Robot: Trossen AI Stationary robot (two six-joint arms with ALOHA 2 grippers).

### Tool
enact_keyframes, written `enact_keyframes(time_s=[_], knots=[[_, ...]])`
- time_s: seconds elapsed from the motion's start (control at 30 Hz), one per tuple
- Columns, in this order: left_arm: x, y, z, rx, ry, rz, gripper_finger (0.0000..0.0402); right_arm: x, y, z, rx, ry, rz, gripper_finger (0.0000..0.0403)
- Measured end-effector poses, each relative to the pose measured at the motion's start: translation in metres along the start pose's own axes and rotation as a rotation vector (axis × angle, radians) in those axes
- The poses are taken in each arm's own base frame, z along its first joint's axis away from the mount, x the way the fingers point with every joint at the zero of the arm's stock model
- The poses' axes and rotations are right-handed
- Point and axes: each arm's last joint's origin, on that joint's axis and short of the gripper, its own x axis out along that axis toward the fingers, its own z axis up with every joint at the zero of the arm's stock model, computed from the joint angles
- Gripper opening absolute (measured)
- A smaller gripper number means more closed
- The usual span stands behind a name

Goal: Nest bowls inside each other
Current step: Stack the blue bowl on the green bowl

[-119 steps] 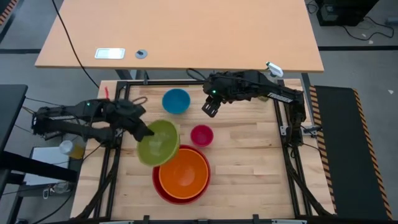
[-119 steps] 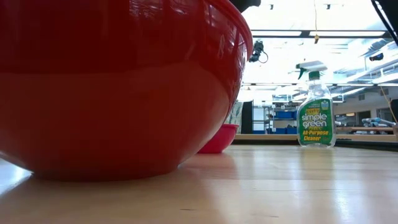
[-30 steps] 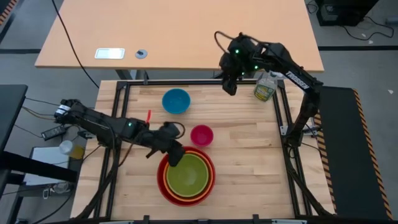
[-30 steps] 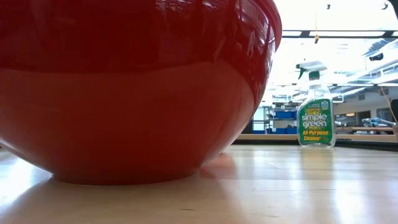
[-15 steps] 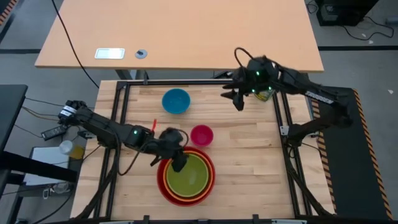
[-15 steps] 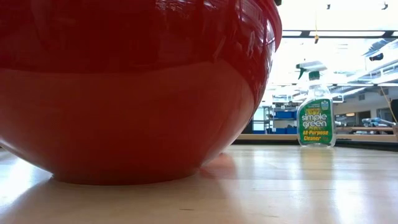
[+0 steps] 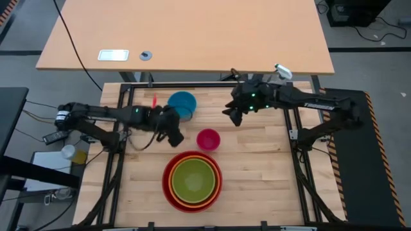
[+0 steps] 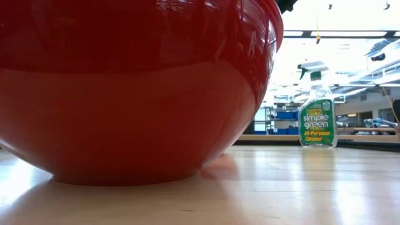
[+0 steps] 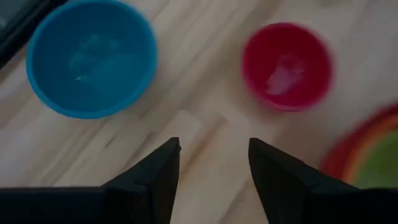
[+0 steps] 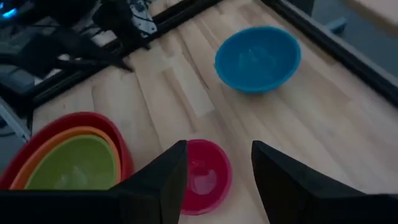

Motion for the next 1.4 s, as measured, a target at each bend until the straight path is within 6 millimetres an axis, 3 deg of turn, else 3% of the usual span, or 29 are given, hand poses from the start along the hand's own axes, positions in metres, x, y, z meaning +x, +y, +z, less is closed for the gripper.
enact_keyframes(time_s=[0.27,0.53,0.93,1.1,1.4], knots=[[0.038,0.07,0.014,-0.221,0.057,-0.021,0.0167,0.027,0.001,-0.003,0.029,0.049,0.01,0.0185],[0.044,0.122,0.028,-0.403,0.0,0.009,0.016,0.047,-0.009,0.001,-0.013,0.04,-0.001,0.0185],[0.043,0.188,0.036,-0.448,-0.084,-0.057,0.016,0.083,-0.023,-0.001,0.106,0.07,-0.027,0.0185],[0.047,0.218,0.033,-0.499,-0.08,-0.053,0.016,0.084,-0.027,0.002,0.119,0.044,-0.049,0.0185],[0.088,0.241,0.027,-0.582,0.042,-0.105,0.016,0.082,-0.037,0.006,0.147,0.021,-0.098,0.0185]])
